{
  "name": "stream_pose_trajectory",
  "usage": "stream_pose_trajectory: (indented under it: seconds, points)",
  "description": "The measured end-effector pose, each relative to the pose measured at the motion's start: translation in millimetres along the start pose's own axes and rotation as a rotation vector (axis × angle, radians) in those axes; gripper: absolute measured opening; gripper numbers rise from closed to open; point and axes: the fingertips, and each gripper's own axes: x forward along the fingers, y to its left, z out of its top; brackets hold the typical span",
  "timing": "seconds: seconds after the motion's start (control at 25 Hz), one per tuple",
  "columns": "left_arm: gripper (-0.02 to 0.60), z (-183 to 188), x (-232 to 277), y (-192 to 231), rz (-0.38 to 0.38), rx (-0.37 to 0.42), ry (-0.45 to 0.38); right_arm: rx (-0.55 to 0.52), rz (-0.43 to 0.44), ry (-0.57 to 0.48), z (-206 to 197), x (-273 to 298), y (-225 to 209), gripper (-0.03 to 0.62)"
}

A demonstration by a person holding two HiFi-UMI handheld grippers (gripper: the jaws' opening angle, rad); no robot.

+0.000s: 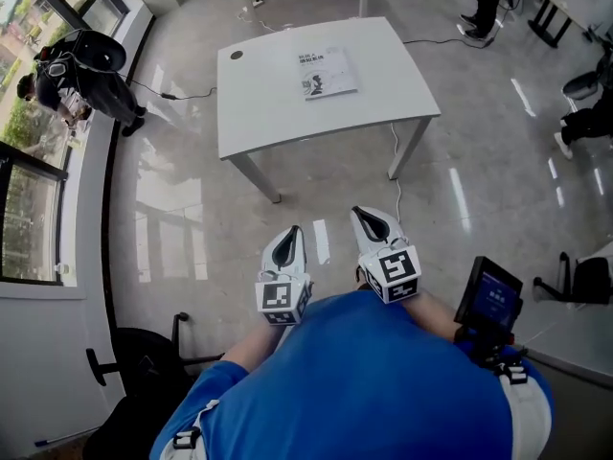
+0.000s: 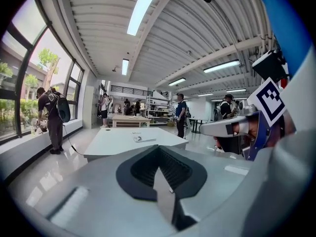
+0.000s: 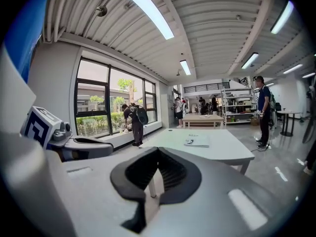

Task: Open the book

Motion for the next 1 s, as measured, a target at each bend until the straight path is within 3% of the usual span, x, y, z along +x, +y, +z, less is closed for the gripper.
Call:
stream_pose_trajectory:
  seconds: [0.52, 0.76, 1.0]
  points:
    - [0.006, 45, 156, -27, 0.026, 0.041, 0.015, 0.039, 0.032, -0.033, 28, 62, -138, 0.003]
    - [0.006, 57, 196, -43, 0.014, 0.035, 0.010, 0.059, 0.012, -0.036, 28, 67, -177, 0.003]
    - [0.007, 62, 206, -46, 0.024, 0.017, 0.012, 0.057, 0.021, -0.011, 29, 74, -190, 0.003]
